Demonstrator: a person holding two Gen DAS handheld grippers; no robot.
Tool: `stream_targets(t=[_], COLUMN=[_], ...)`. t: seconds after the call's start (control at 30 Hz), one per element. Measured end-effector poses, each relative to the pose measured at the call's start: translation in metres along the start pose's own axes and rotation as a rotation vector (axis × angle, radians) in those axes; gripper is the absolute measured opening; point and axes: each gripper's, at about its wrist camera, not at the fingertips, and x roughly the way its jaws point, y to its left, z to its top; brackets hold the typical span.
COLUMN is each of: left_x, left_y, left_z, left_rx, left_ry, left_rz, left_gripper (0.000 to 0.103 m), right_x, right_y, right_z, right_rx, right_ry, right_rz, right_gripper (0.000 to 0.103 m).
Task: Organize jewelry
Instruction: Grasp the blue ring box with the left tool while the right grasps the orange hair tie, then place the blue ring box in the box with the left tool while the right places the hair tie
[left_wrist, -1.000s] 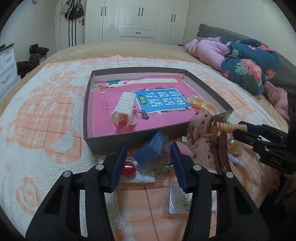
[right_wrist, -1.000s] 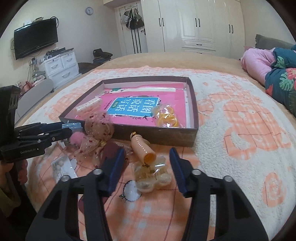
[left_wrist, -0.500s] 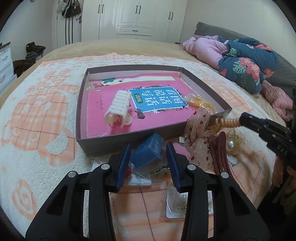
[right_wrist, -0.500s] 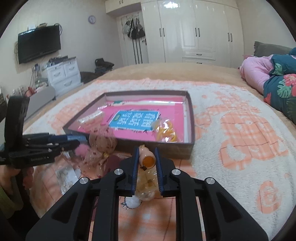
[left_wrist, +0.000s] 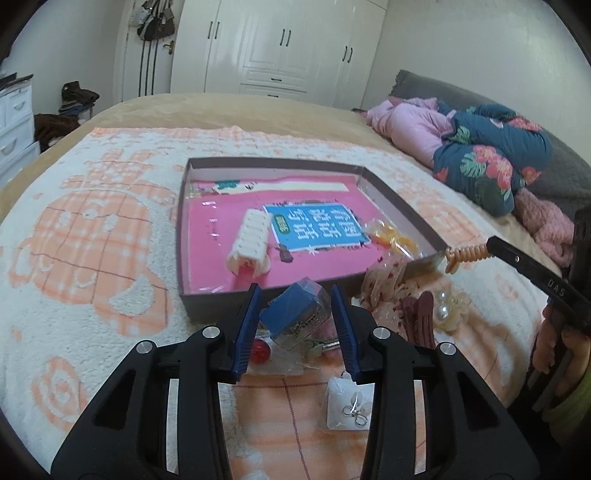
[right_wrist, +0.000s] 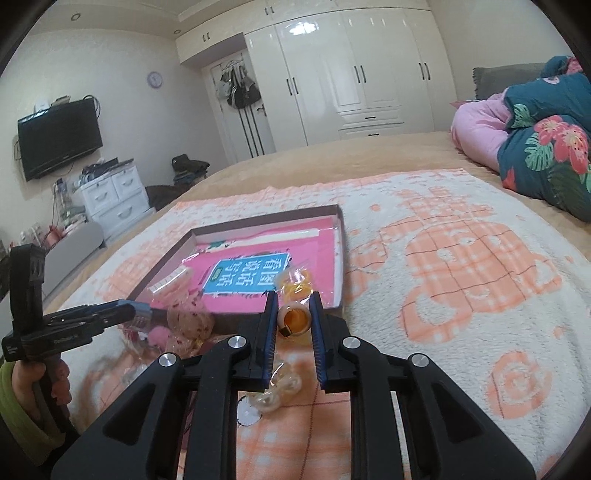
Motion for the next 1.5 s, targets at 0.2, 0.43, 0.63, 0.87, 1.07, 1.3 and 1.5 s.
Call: stream_targets(t=[0.2,0.43,0.63,0.87,1.07,1.3,1.5], left_x=[-0.013,-0.024,-0.026,-0.017,-0.004,0.023,0.041], left_y=[0.008,0.025,0.039,0.046,0.045,0.04,0.032], left_z=[0.006,0.016,0.026,0.041,0.055,0.065,0.071], left_rx=[-0.029,-0.078,-0.114,-0.132,-0.114,-0.088,-0.052], left_ry=[-0.039,-0.079,-0.095,-0.102,-0.108,-0.095,-0.088], left_rz=[0.001,0.021,0.037,0.063,0.09,0.115,0.127], left_gripper=[0.03,0.03,0.03,0.03,0.03,0.03,0.03], right_x=[-0.003,-0.002,0.003,0.014,0.021,0.037,0.048], right_y=[0.001,0.016,0.028,0.031,0.026,0.012,0.002], right_z=[0.001,0.004,0.013,0.028,0.042,0.052,0.053], right_rx=[0.002,-0.028,-0.056,-0.07,-0.078,-0.071,-0.067], right_ry=[-0.01,-0.012,-0.014,-0.018,-0.038,-0.033,-0.023], right_rz=[0.014,0.058,0.088,0.096,0.076,0.029,-0.001], right_gripper=[0.017,0.017,0.017,0.017,0.017,0.017,0.017])
